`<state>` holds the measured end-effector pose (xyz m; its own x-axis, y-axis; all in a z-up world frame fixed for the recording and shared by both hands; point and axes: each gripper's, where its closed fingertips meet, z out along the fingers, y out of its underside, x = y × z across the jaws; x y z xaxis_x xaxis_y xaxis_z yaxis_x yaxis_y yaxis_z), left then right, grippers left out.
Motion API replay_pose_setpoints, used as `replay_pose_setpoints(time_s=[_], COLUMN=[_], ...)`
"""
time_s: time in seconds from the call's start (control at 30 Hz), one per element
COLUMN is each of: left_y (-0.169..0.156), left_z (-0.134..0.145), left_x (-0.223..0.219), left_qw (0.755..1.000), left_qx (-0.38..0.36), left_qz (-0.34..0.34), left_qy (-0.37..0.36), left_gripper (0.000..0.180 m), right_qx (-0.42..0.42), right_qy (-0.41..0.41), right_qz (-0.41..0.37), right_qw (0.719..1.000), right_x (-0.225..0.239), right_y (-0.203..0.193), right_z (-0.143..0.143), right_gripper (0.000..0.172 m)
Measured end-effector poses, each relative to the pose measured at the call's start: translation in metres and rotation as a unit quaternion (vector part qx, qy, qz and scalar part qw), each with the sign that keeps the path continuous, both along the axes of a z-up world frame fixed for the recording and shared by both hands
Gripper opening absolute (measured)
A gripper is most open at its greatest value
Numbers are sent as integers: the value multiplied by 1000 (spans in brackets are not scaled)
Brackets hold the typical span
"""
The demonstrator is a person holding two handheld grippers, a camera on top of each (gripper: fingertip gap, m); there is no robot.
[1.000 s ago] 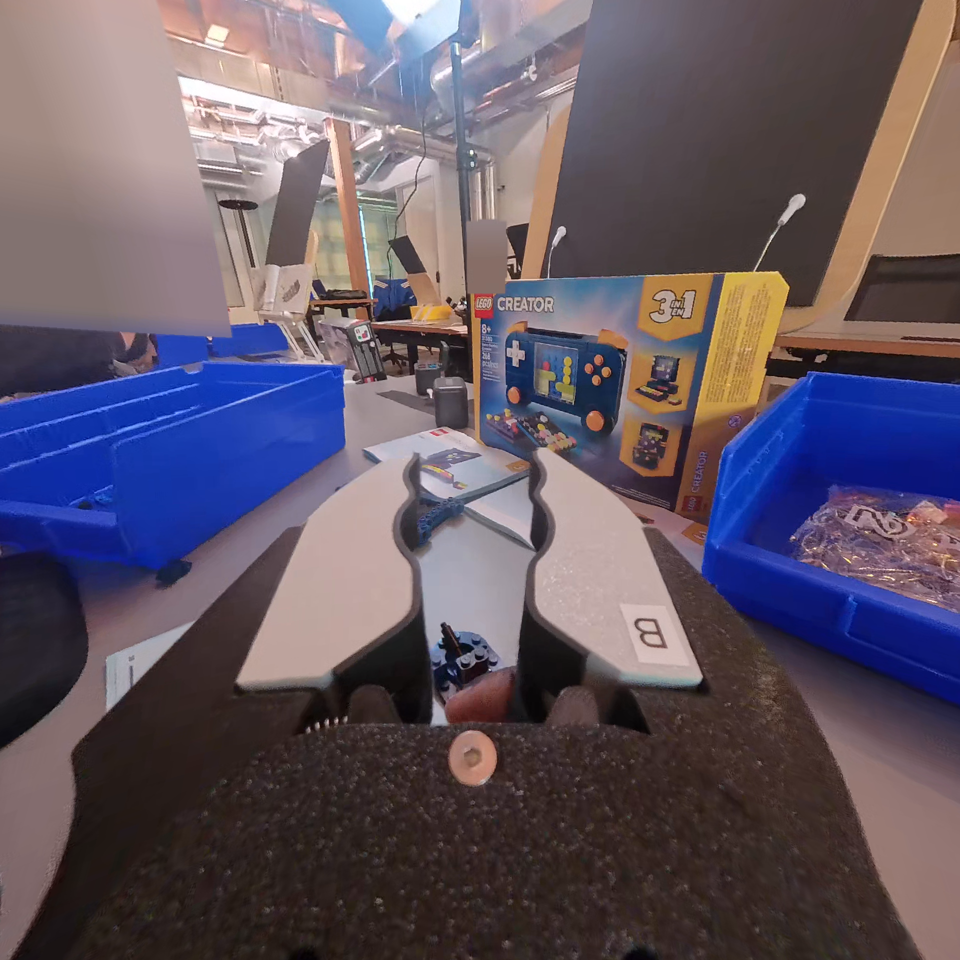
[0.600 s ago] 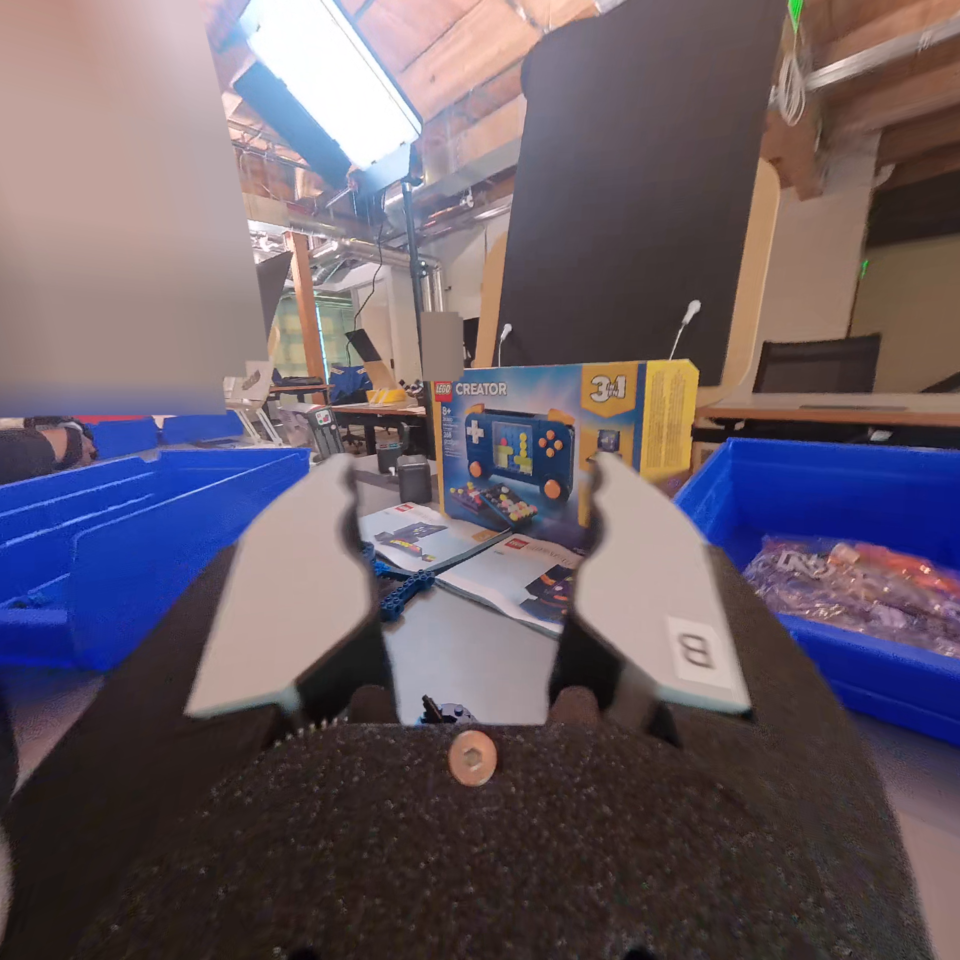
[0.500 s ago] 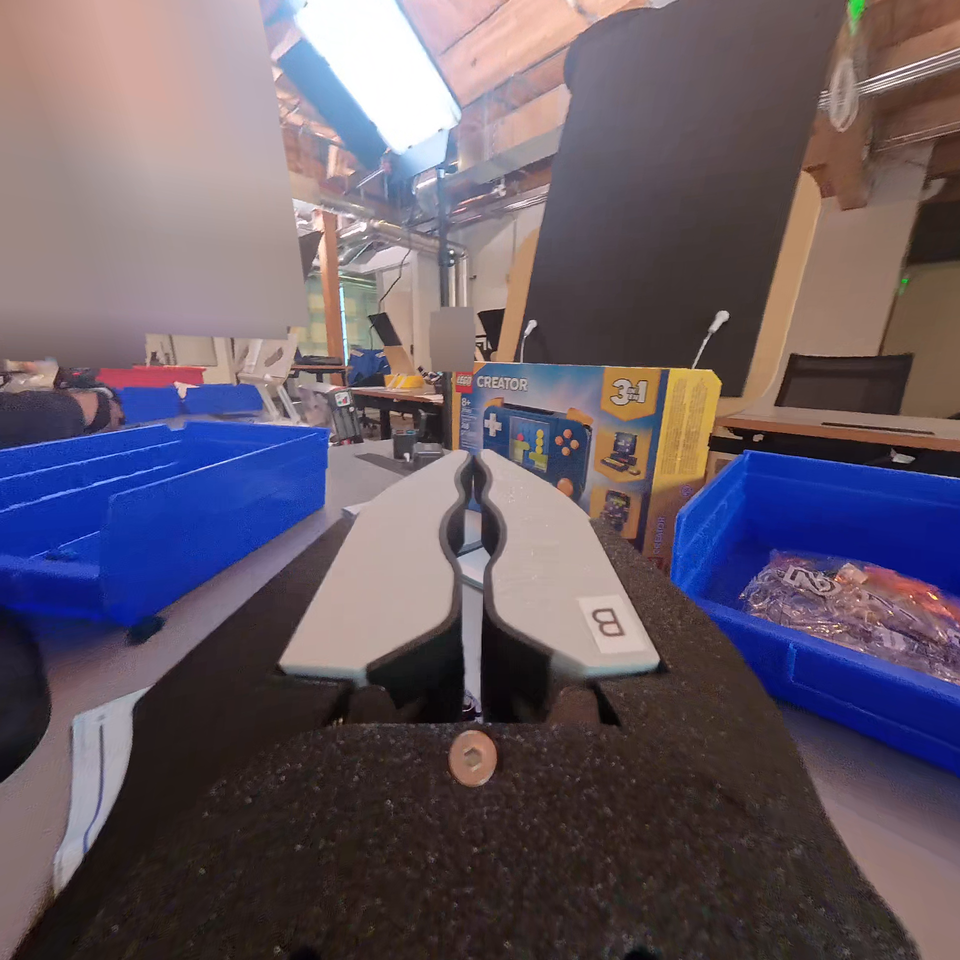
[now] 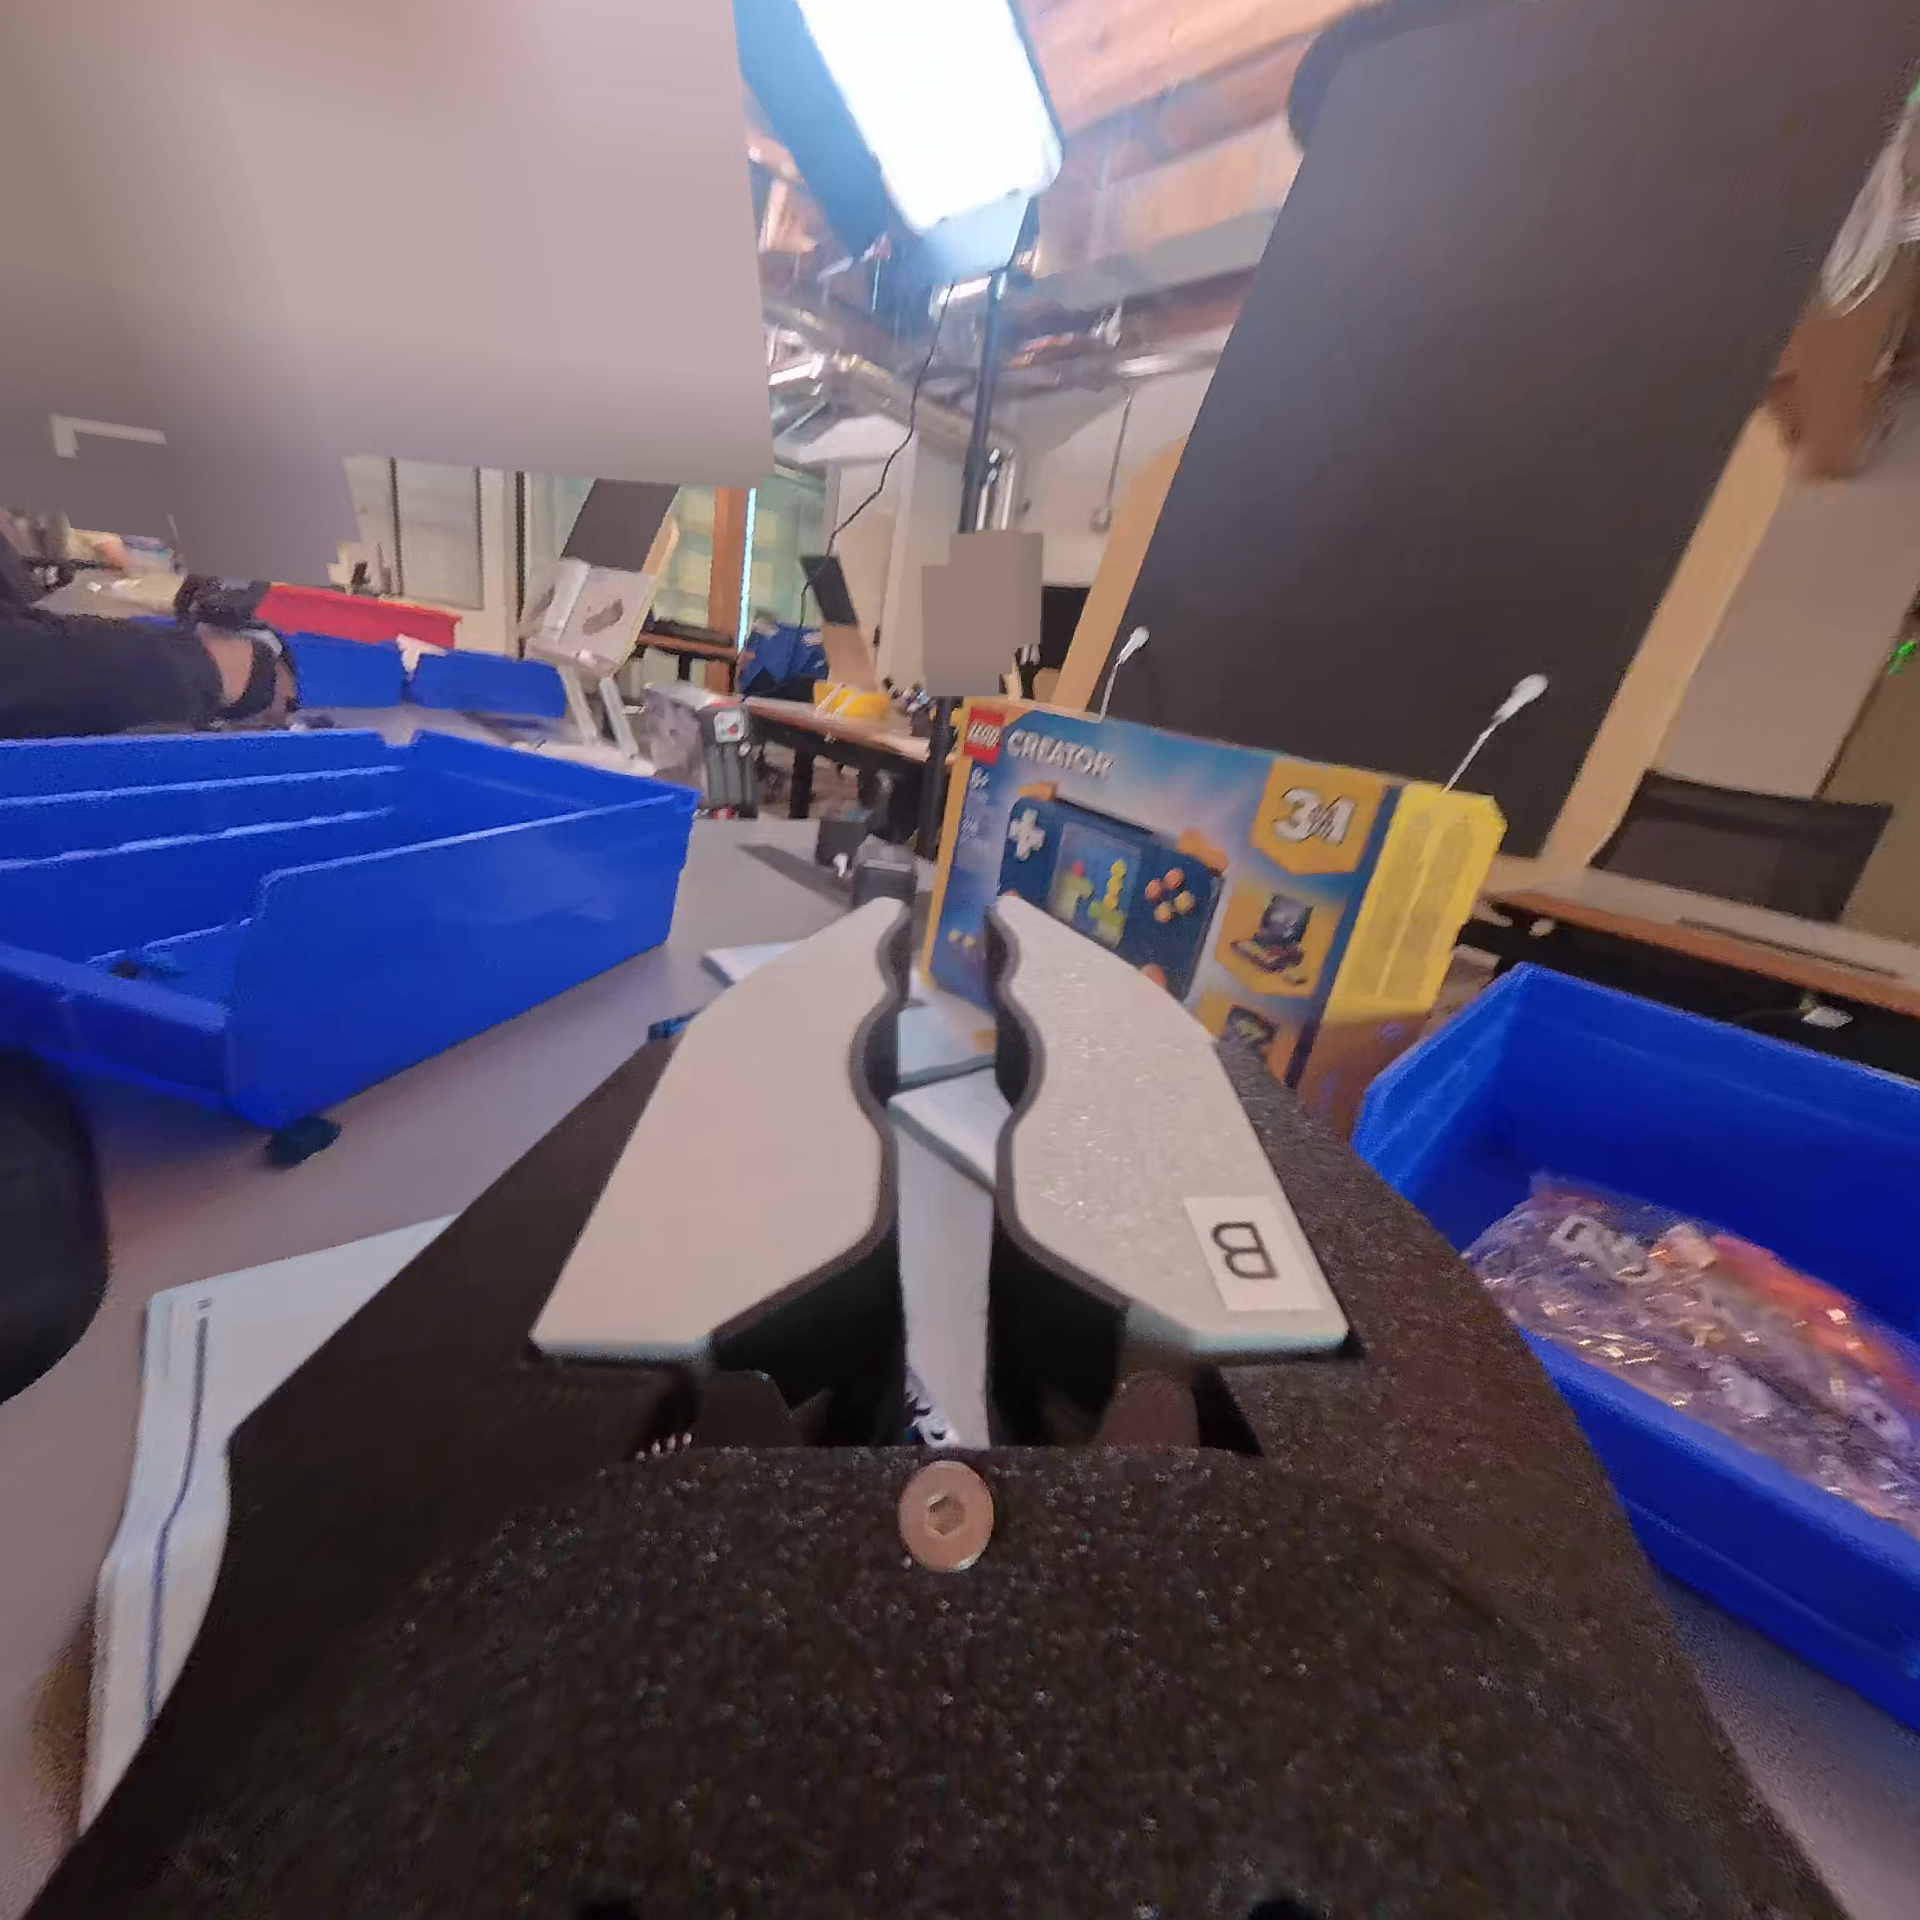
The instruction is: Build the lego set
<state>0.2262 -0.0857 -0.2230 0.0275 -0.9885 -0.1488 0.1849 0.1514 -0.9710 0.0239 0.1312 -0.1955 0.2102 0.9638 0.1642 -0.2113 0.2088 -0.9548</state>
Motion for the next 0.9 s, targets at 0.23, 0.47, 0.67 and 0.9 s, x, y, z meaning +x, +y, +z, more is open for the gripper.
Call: replay_pose_setpoints(time_s=[0.23, 0.47, 0.67, 0.9], left_y=[-1, 0, -1, 2], left_z=[-2, -3, -5, -6], left_x=[0, -1, 0, -2], left_qw=[1000, 1000, 999, 999], left_qx=[11, 21, 33, 35], left_qz=[-3, -4, -7, -7], left_qy=[7, 14, 22, 23], left_gripper=[26, 26, 26, 25], right_qx=[-16, 17, -53, -88], right_qy=[44, -118, -497, -558], right_qz=[-5, 78, 241, 282], right_qw=[999, 990, 832, 775], right_x=[48, 48, 63, 74], right_y=[27, 8, -49, -65], right_z=[33, 1, -130, -155], right_gripper=[0, 0, 0, 0])
